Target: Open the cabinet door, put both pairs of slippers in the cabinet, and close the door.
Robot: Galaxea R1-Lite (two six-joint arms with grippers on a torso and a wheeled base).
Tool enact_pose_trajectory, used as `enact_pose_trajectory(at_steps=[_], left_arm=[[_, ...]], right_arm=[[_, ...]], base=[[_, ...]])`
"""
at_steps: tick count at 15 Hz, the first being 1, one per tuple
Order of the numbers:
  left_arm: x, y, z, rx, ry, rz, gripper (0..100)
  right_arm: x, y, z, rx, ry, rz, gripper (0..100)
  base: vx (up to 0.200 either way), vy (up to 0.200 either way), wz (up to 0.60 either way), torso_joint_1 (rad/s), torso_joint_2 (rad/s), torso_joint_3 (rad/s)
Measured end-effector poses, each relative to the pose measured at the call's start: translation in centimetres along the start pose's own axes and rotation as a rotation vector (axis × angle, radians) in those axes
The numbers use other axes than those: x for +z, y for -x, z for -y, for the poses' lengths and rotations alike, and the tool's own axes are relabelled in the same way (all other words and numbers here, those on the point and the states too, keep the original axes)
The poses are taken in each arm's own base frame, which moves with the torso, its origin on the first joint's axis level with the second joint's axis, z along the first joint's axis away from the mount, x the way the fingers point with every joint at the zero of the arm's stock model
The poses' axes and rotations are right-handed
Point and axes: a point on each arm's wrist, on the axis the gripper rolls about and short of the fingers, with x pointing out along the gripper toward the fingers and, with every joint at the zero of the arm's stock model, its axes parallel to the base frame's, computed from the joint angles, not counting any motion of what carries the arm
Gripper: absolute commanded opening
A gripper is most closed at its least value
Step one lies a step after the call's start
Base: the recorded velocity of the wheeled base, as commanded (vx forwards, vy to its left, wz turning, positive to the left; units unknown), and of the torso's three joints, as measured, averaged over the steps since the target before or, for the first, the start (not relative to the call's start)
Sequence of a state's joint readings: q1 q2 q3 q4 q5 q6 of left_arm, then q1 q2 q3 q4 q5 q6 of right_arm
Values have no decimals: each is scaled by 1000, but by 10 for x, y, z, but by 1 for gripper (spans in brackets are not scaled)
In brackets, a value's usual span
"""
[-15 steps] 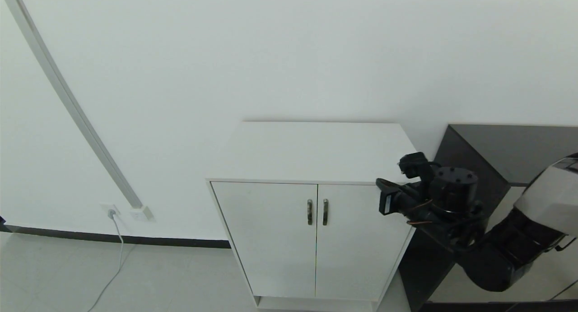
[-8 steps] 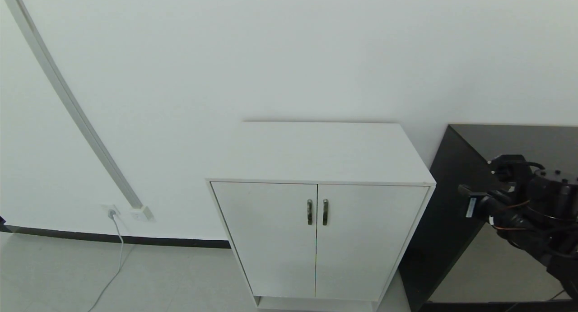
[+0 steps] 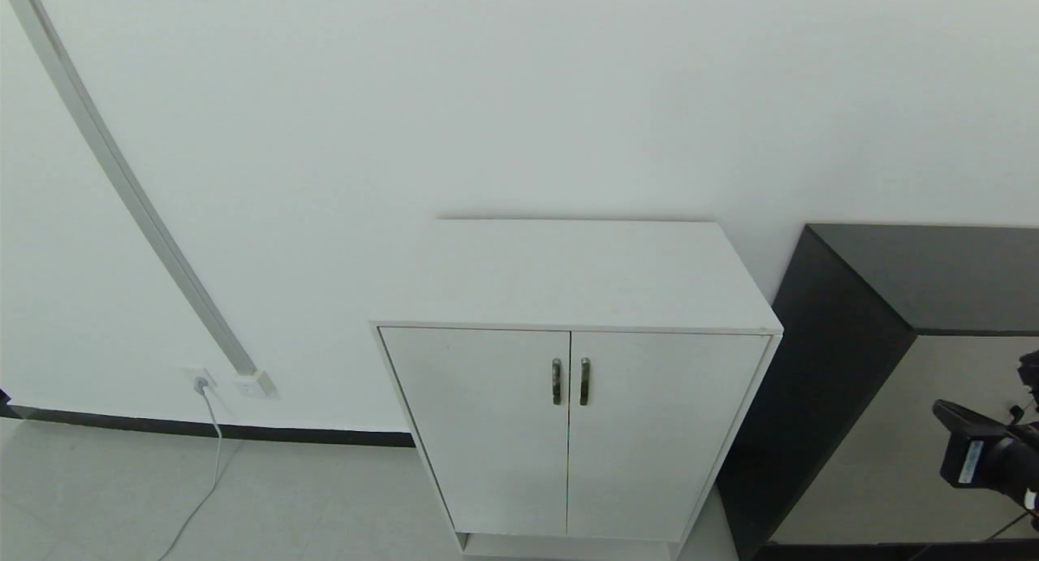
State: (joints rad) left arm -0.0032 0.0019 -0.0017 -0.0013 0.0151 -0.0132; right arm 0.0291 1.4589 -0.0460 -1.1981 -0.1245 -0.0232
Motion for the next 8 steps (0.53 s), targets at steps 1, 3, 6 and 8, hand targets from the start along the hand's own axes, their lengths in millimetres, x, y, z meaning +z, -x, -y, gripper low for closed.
enact_pose_trajectory(at_steps=[1,3,6,8], left_arm=[[0,0,0,0,0,0,0],[0,0,0,0,0,0,0],[0,0,0,0,0,0,0],[0,0,0,0,0,0,0]], right_arm=[[-2,9,1,5,0,-4,0],[-5,26,2,36,2,-26,0],[-12,57,4,100,6,-79,0],[-21,79,6,129,4,-113,0]], base=[[0,0,0,0,0,0],[0,0,0,0,0,0],[0,0,0,0,0,0],[0,0,0,0,0,0]])
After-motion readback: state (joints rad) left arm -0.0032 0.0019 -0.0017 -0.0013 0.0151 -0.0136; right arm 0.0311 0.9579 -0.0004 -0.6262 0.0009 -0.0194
